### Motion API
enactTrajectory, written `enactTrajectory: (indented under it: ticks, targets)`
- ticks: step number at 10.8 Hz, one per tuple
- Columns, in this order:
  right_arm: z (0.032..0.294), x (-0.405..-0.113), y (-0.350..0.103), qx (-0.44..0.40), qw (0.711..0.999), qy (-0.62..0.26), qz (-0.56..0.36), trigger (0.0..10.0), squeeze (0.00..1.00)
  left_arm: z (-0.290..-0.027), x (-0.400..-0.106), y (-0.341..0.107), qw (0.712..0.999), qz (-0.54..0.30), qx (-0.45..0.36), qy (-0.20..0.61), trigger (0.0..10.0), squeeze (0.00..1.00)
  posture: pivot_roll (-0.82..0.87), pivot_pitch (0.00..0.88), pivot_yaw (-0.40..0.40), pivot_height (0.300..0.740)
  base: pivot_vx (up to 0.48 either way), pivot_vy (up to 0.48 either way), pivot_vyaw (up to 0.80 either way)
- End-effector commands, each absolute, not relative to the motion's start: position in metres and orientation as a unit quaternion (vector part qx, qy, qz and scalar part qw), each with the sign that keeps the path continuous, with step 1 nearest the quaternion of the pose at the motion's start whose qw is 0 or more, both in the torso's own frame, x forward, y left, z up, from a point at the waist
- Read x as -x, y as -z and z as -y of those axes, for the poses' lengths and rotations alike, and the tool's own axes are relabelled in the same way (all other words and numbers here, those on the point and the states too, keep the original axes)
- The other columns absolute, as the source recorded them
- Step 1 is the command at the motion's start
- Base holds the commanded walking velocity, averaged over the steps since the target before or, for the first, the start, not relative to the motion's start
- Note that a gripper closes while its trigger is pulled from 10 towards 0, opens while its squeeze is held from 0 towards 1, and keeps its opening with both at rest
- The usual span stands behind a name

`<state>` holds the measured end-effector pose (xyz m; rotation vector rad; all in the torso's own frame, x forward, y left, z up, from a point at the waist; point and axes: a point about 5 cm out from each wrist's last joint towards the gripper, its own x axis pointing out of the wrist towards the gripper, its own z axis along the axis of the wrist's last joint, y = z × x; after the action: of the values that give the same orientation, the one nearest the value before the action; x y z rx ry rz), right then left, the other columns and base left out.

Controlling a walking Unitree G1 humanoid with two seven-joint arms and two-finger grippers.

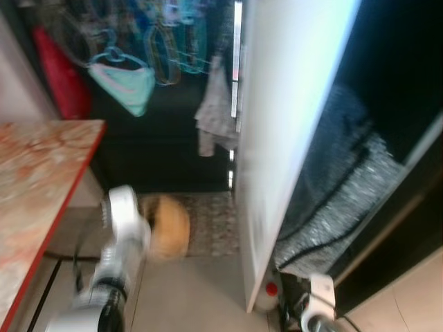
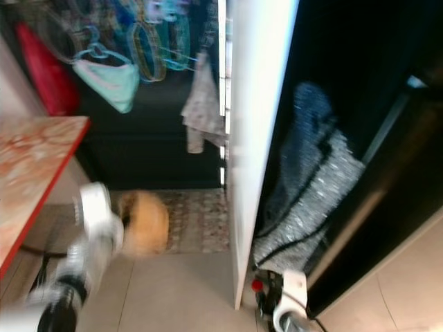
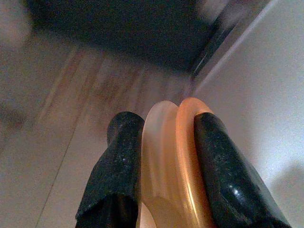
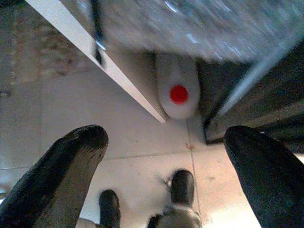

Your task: Restocking fridge

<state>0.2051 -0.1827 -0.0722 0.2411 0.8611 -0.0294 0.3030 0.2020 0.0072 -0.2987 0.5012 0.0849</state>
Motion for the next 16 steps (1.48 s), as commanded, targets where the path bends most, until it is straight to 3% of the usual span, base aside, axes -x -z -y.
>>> enactTrajectory:
  ticks: [1,2,5,9,16]
  targets:
    - [0.181,-0.202,0.074,-0.121,0.899,0.016,-0.421,10.0,0.00,-0.203,-0.305,-0.009,0.957,-0.249,0.145,-0.038,10.0,0.00,0.14,0.000,0.049,0.740,0.000,0.000,0.00]
    - [0.181,-0.202,0.074,-0.121,0.899,0.015,-0.422,10.0,0.00,-0.201,-0.280,0.017,0.939,-0.310,0.144,-0.045,10.0,0.00,0.13,0.000,0.048,0.740,0.000,0.000,0.00]
    - [0.182,-0.203,0.073,-0.118,0.899,0.015,-0.422,10.0,0.00,-0.210,-0.245,0.045,0.900,-0.371,0.192,-0.123,10.0,0.00,0.14,0.000,0.045,0.740,0.000,0.000,0.00]
    - [0.183,-0.203,0.073,-0.116,0.898,0.017,-0.423,10.0,0.00,-0.220,-0.240,0.046,0.862,-0.329,0.332,-0.197,10.0,0.00,0.13,0.000,0.038,0.740,0.000,0.000,0.00]
    - [0.193,-0.200,0.074,-0.095,0.897,0.017,-0.431,10.0,0.00,-0.202,-0.237,0.052,0.859,-0.338,0.341,-0.176,10.0,0.00,0.11,0.000,-0.013,0.740,0.000,0.000,0.00]
